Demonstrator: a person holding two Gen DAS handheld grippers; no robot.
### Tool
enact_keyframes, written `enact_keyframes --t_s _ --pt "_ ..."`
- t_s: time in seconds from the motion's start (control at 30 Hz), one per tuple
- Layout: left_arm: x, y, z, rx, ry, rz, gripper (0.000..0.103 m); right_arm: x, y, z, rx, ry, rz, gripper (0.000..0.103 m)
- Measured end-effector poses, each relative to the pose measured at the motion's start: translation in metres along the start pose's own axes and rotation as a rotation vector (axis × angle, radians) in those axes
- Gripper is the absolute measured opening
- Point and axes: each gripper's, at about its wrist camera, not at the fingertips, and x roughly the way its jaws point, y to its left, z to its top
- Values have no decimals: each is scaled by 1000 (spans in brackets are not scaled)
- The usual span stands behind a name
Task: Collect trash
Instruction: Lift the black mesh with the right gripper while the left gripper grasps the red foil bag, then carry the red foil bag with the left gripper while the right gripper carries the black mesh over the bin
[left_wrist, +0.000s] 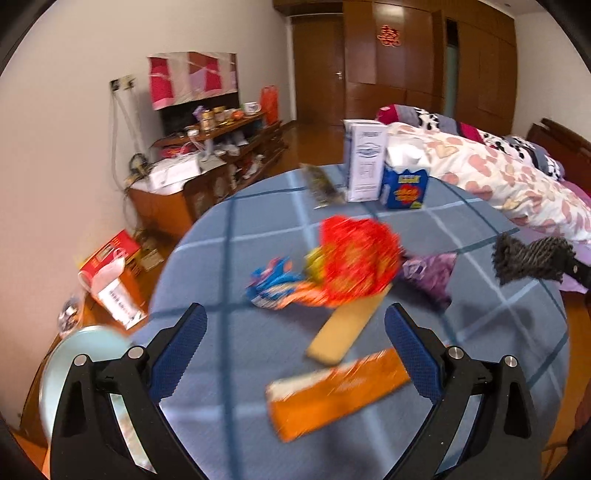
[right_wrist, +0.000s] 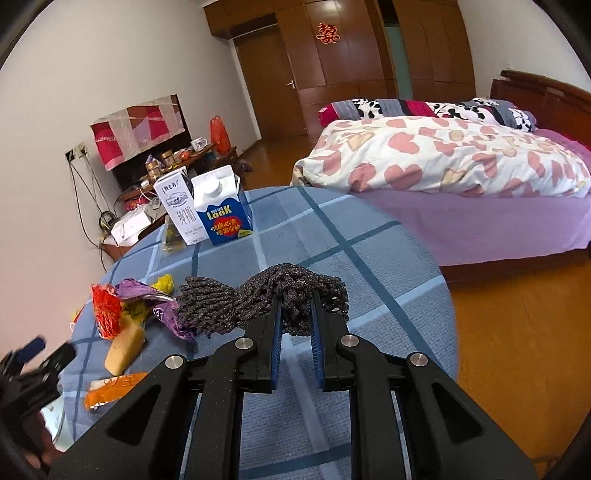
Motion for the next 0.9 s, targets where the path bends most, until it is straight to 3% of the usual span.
enact_keyframes --t_s 0.03,0.27,0.33,0.43,0.7,0.9 --pt "10 -8 5 7 15 -15 85 3 0 0 -2 4 4 15" --pt "47 -35 19 61 41 -8 73 11 -5 -5 -3 33 36 15" --pt "53 -33 20 57 57 -30 44 10 -5 -7 0 40 45 15" --pt "47 -24 22 31 57 -69 28 5 -4 -7 -4 34 48 15" --pt "-18 2 21 0 -30 -46 23 -19 3 -9 13 -5 54 15" --pt "-62 30 3 -50 -8 -5 24 -35 20 -18 -7 -2 81 15"
